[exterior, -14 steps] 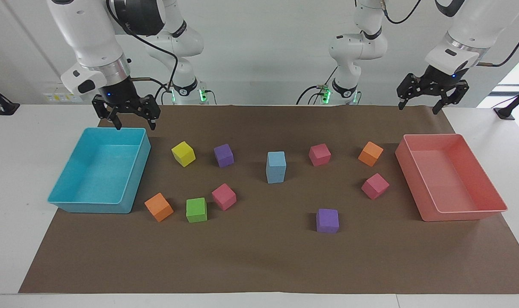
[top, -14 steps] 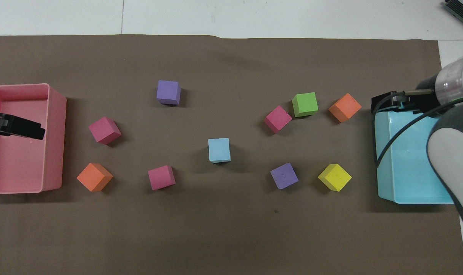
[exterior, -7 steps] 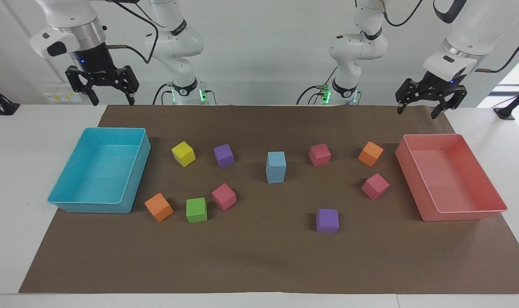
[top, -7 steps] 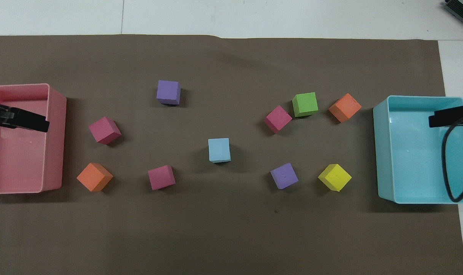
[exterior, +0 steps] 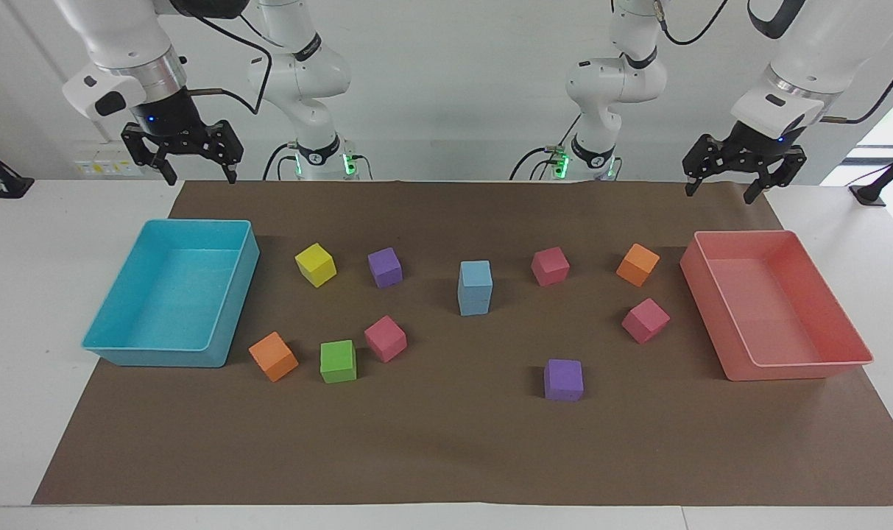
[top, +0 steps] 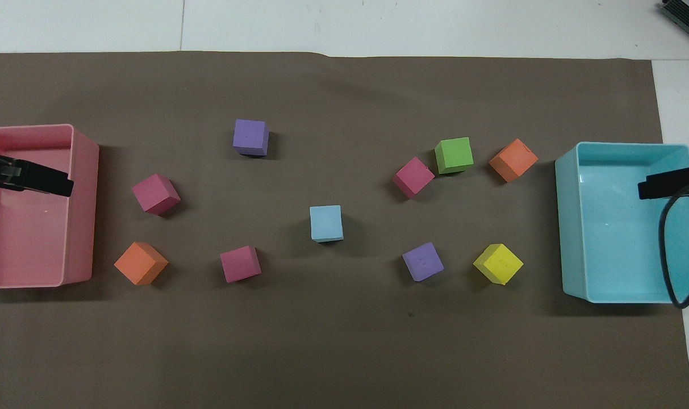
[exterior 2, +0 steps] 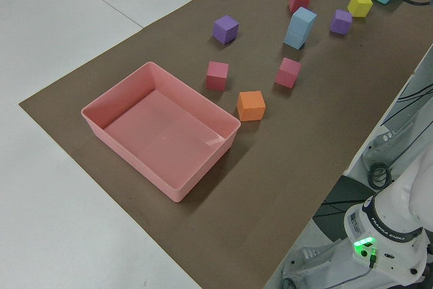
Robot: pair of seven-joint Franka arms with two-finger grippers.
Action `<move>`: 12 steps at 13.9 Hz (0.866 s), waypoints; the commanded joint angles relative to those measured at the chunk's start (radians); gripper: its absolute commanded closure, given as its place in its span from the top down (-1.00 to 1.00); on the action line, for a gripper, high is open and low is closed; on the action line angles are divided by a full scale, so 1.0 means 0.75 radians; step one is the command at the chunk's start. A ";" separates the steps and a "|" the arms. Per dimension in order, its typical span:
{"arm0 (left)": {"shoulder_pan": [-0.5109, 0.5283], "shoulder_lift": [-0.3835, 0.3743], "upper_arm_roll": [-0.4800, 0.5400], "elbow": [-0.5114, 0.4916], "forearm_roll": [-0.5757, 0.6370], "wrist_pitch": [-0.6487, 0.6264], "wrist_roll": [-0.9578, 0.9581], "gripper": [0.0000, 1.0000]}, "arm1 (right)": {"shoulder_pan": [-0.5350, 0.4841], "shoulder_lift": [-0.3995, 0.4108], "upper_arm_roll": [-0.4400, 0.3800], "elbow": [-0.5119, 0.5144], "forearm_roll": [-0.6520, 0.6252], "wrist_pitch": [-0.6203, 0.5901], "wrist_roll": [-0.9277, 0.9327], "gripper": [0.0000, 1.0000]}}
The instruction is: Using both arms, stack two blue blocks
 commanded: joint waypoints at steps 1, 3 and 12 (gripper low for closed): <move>0.023 -0.019 -0.010 -0.016 -0.020 0.020 -0.032 1.00 | -0.007 -0.025 0.010 -0.023 -0.006 -0.029 -0.018 1.00; 0.023 -0.019 -0.010 -0.018 -0.020 0.016 -0.030 1.00 | -0.005 -0.052 0.007 -0.056 -0.021 -0.060 -0.014 1.00; 0.023 -0.019 -0.012 -0.018 -0.020 0.018 -0.030 1.00 | -0.011 -0.052 0.010 -0.058 -0.023 -0.050 -0.014 1.00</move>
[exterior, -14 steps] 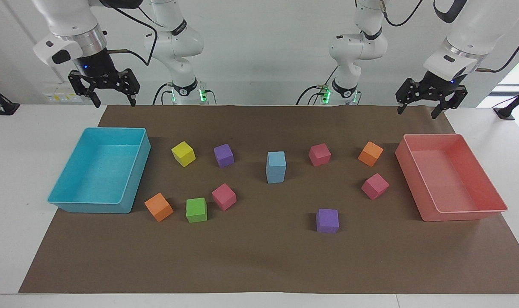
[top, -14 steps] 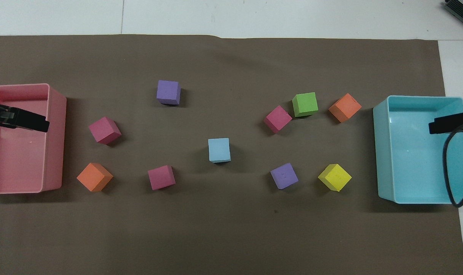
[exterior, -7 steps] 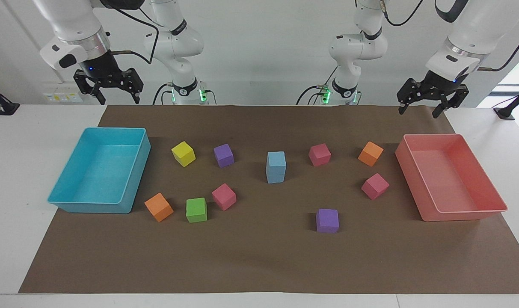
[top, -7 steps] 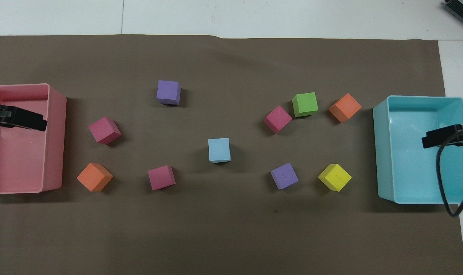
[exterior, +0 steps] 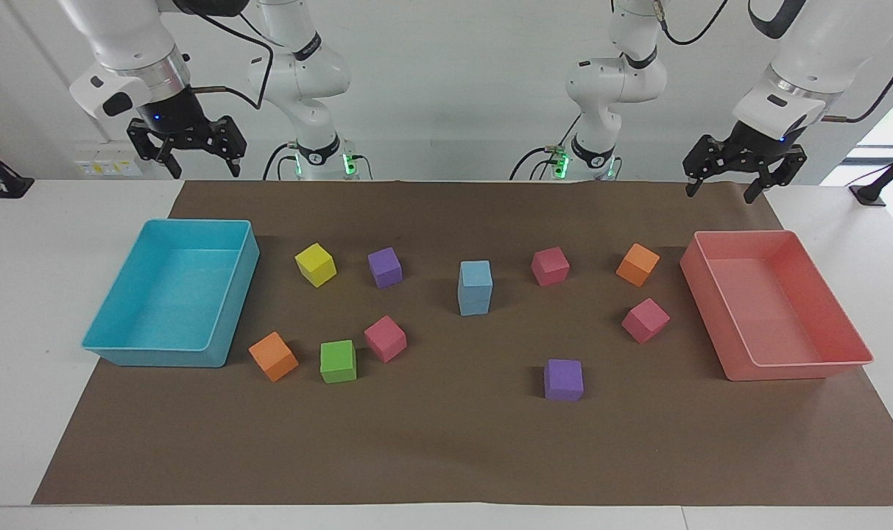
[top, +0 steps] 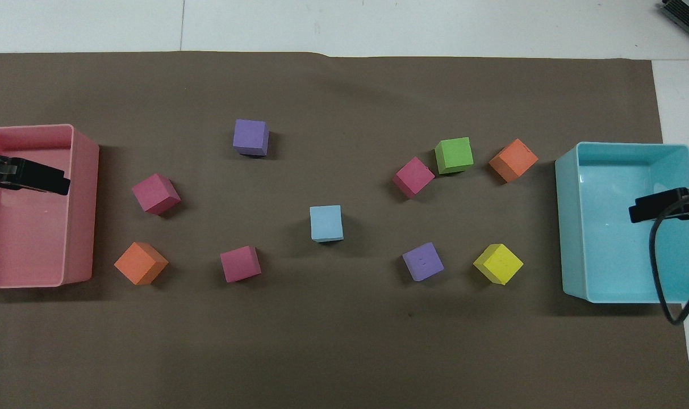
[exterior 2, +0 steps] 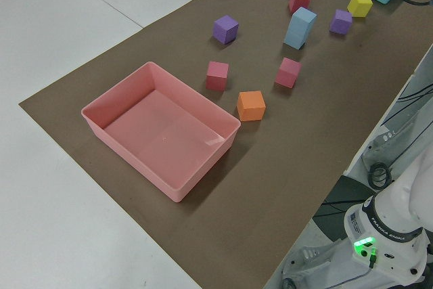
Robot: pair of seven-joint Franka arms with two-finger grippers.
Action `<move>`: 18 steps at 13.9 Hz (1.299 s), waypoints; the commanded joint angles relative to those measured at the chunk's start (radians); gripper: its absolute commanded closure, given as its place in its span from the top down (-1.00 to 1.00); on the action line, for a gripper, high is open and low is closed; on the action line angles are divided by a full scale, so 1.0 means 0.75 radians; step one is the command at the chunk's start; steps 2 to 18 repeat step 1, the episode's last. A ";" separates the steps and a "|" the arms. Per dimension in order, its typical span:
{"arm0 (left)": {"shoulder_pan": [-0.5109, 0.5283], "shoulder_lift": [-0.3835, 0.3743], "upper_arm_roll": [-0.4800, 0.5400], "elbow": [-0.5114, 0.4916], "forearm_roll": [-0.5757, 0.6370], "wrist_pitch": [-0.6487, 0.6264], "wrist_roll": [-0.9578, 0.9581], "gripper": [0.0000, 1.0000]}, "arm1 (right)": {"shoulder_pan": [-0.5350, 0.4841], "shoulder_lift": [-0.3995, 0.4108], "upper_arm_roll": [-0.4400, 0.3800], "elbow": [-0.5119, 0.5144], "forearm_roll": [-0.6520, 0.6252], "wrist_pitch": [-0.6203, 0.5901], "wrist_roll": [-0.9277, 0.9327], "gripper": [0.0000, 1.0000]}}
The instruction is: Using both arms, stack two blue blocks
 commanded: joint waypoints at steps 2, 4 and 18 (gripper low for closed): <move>0.023 -0.019 -0.010 -0.018 -0.020 0.017 -0.009 1.00 | -0.012 -0.031 0.007 -0.035 -0.012 0.006 -0.014 1.00; 0.023 -0.019 -0.010 -0.018 -0.020 0.017 -0.009 1.00 | -0.012 -0.031 0.007 -0.035 -0.012 0.006 -0.014 1.00; 0.023 -0.019 -0.010 -0.018 -0.020 0.017 -0.009 1.00 | -0.012 -0.031 0.007 -0.035 -0.012 0.006 -0.014 1.00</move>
